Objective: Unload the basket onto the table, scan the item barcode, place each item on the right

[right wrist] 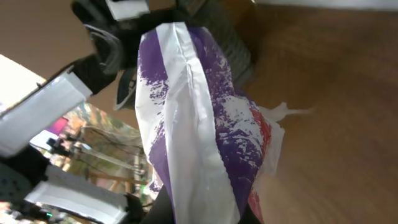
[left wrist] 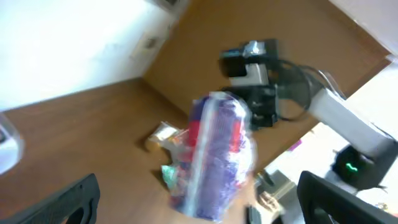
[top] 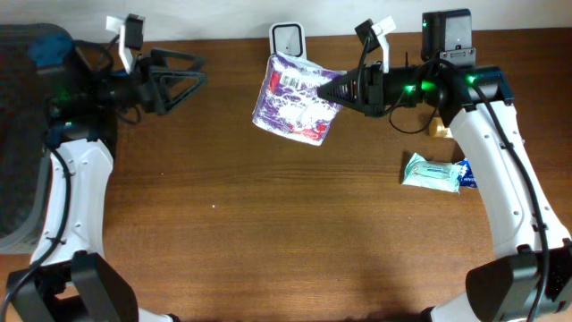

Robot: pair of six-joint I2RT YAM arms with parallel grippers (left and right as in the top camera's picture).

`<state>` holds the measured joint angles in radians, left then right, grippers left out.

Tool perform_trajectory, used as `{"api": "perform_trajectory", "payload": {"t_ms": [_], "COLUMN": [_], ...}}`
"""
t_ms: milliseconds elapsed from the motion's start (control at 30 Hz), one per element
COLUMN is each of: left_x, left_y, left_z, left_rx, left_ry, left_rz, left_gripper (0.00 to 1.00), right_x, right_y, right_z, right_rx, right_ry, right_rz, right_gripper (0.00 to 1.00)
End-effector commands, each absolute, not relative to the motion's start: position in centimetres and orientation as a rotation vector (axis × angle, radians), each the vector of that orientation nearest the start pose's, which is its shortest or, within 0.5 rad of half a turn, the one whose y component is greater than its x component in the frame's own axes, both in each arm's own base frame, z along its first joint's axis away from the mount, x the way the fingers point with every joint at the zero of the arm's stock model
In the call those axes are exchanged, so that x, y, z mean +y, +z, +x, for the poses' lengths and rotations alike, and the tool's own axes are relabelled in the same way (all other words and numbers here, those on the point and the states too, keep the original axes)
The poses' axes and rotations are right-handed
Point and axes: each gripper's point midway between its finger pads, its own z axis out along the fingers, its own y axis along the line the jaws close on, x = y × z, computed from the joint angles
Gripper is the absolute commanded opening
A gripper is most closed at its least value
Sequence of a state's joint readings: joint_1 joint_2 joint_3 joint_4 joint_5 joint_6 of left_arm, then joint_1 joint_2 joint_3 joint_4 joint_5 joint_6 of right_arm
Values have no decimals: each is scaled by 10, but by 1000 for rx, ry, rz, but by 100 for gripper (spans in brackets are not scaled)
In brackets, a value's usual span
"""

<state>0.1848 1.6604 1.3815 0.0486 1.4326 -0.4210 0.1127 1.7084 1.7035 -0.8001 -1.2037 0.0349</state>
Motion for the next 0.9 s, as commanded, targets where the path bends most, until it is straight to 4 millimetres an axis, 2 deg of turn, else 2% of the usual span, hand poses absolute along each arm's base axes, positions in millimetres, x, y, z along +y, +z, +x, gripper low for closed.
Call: {"api": "perform_trajectory", "payload": {"t_ms": [0, 100, 167, 267, 533, 700, 733, 767, 867], "left_x": [-73, -88, -102, -118, -113, -110, -108, -104, -103], "left_y": [278, 234, 219, 216, 202, 206, 207, 211, 214], "left_z": [453, 443, 439, 432, 425, 417, 415, 412, 408], "left_rx": [1884, 2048, 2101, 2092, 2179, 2187, 2188, 2191, 2197], "left_ry": [-913, -751, -663, -669, -655, -649, -644, -640, -638], "left_rz": [490, 592, 662, 741, 714, 724, 728, 719, 715], "left_gripper": [99, 99, 99, 99, 99, 99, 99, 99, 99], "right_x": [195, 167, 152, 139, 142, 142, 143, 148, 150], "right_y": [341, 338, 341, 339, 344, 345, 349, 363, 371], "right_z": [379, 393, 395, 396, 393, 391, 387, 375, 364], "right_rx": [2109, 2144, 2129, 2138, 2115, 2063, 2045, 1990, 1990], "right_ry": [1542, 1537, 1559, 1565, 1604, 1554, 1589, 1727, 1865], "right_rz": [-493, -342, -297, -246, -272, -381, -394, -420, -377], "right_gripper": [4, 4, 4, 4, 4, 4, 4, 4, 4]}}
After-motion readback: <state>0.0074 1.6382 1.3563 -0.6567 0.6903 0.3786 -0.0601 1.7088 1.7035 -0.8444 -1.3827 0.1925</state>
